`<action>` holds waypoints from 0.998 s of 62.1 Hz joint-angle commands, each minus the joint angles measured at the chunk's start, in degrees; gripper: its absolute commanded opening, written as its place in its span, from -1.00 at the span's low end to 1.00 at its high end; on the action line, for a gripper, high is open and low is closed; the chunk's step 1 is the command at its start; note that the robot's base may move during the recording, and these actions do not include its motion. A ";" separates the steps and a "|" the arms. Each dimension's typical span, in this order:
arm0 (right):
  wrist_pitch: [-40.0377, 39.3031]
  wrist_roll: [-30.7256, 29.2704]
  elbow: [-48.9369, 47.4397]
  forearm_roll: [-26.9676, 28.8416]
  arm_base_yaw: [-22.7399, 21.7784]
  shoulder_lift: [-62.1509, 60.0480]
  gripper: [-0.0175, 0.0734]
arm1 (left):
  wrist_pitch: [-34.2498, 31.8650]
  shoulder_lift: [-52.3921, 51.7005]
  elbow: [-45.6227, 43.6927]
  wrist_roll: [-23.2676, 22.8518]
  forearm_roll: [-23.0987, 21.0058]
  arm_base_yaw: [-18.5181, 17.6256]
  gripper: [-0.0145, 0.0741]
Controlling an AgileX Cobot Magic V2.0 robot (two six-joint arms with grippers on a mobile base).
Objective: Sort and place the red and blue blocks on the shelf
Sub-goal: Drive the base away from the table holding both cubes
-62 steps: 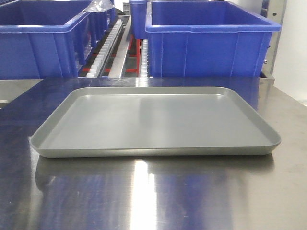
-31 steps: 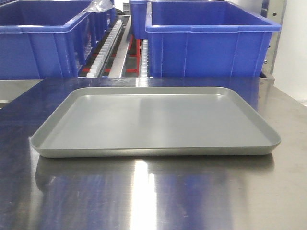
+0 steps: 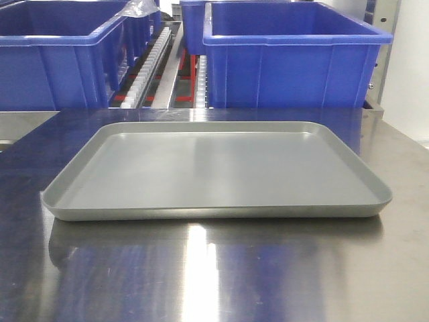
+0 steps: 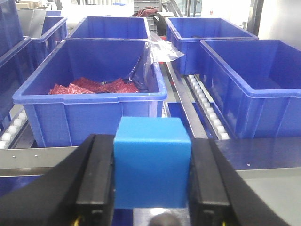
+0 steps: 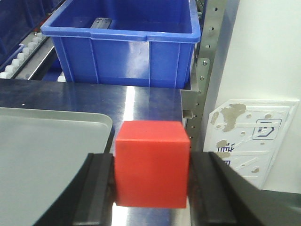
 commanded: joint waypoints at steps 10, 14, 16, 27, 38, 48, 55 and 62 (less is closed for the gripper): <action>-4.96 -0.64 -1.55 0.20 -0.36 0.08 -0.49 | -5.33 -0.03 -1.63 -0.20 0.09 -0.05 -0.39; -4.96 -0.64 -1.55 0.20 -0.36 0.08 -0.49 | -5.33 -0.03 -1.63 -0.20 0.09 -0.05 -0.39; -4.96 -0.64 -1.55 0.20 -0.36 0.08 -0.49 | -5.33 -0.03 -1.63 -0.20 0.09 -0.05 -0.39; -4.96 -0.64 -1.55 0.20 -0.36 0.08 -0.49 | -5.33 -0.03 -1.63 -0.20 0.09 -0.05 -0.39; -4.96 -0.64 -1.55 0.20 -0.36 0.08 -0.49 | -5.33 -0.03 -1.63 -0.20 0.09 -0.05 -0.39; -4.96 -0.64 -1.55 0.20 -0.36 0.08 -0.49 | -5.33 -0.03 -1.63 -0.20 0.09 -0.05 -0.39; -4.96 -0.64 -1.55 0.20 -0.36 0.08 -0.49 | -5.33 -0.03 -1.63 -0.20 0.09 -0.05 -0.39; -4.96 -0.64 -1.55 0.20 -0.36 0.08 -0.49 | -5.33 0.10 -1.63 -0.20 0.09 -0.05 -0.39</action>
